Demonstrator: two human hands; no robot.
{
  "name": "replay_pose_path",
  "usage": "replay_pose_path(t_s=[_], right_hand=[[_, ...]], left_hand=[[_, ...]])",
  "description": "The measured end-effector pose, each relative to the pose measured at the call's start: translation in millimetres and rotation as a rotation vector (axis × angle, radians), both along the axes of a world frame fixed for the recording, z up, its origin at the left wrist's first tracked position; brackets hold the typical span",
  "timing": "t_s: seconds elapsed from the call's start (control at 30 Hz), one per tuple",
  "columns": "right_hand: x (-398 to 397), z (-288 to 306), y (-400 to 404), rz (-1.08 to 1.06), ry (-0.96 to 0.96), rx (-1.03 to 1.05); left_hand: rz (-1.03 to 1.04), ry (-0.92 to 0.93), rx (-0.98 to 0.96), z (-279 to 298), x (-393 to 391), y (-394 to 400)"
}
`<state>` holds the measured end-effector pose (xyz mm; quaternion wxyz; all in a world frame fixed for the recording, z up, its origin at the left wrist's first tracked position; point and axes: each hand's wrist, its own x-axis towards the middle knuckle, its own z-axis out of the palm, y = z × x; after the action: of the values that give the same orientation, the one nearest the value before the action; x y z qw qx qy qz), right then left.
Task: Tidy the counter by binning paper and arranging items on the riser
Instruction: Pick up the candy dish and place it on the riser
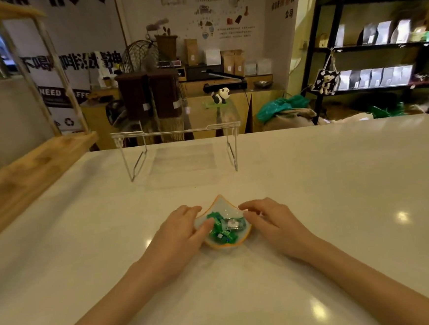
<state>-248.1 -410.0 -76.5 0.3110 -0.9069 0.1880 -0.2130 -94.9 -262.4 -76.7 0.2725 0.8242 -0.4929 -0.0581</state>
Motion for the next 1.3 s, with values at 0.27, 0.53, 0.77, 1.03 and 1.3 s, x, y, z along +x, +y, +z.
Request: replay_pose_path(t_s=[0.27, 0.53, 0.77, 1.03, 1.3], right_hand=[[4, -3, -1, -0.064, -0.075, 0.168], [6, -5, -7, -0.053, -0.117, 0.339], [20, 15, -34, -0.075, -0.216, 0.441], [58, 82, -80, -0.04, -0.327, 0.258], [120, 141, -128, -0.095, -0.394, 0.193]], left_hand=[[0.086, 0.44, -0.174, 8, 2, 5], [0.075, 0.947, -0.186, 17, 0, 8], [-0.038, 1.076, -0.183, 46, 6, -2], [-0.082, 0.871, -0.363, 99, 22, -43], [-0.059, 0.86, -0.487, 144, 71, -98]])
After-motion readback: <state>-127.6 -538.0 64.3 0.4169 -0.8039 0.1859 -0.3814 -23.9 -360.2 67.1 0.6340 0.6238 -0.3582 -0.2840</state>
